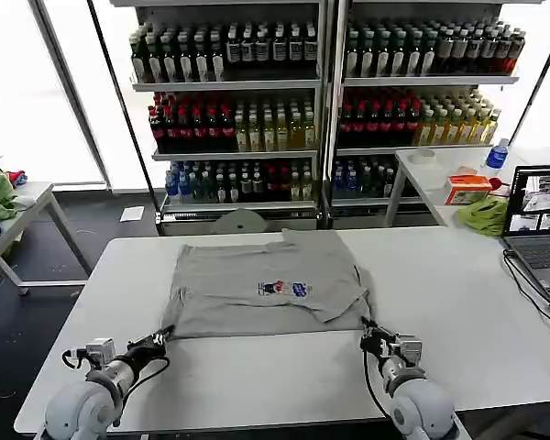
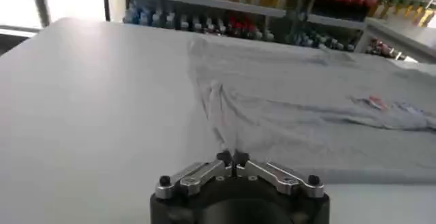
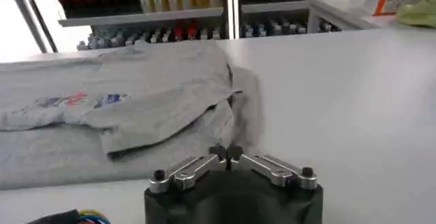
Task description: Fold and organize the clothes.
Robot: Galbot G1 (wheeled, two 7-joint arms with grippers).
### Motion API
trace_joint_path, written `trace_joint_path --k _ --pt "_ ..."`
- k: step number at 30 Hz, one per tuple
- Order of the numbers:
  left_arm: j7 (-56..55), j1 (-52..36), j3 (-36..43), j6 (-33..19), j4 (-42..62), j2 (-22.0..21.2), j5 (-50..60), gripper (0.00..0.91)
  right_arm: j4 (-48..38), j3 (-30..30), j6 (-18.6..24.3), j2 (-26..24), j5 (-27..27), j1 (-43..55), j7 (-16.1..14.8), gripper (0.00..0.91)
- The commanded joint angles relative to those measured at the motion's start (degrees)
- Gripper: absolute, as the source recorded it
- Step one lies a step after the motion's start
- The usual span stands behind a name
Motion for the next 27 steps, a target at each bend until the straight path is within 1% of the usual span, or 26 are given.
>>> trace_joint_path --k 1,5,11,13,17,19,22,27 --pt "-0.01 7.61 -1.77 0.13 -7.58 -0.52 0.76 0.01 7.51 3.06 0.38 -2.65 0.59 -8.98 -1.43 0.0" --pt "0.28 11.53 -3.28 0.15 -11.73 -2.76 4.11 0.01 11.7 4.52 0.46 -3.98 0.35 -15.3 -1.8 0.0" --pt "1.47 16.92 -6.39 0.19 -14.77 -7.14 7.73 0.01 14.63 6.15 1.96 -5.65 -0.69 -22.09 -1.93 0.0" --pt "1.85 18.85 -7.46 0.21 -15.86 -7.96 8.42 0.01 15.59 6.98 2.24 -6.07 -0.73 -24.05 -1.97 0.0" --pt "2.76 21.86 -10.38 0.23 -17.95 -9.15 9.93 0.0 17.61 8.02 1.99 -4.99 -0.82 -26.17 -1.93 0.0" --pt "5.24 24.35 -12.47 0.2 -19.58 -9.89 13.38 0.0 18.17 8.11 1.82 -4.94 -1.0 -26.78 -1.95 0.0" --pt "6.88 27.0 -14.69 0.2 -21.6 -10.66 15.56 0.0 18.77 7.74 1.18 -4.88 -1.87 -27.45 -2.28 0.0" --pt "8.06 28.81 -15.7 0.24 -22.73 -11.16 17.61 0.01 19.32 6.99 0.26 -3.9 -3.77 -27.69 -2.7 0.0"
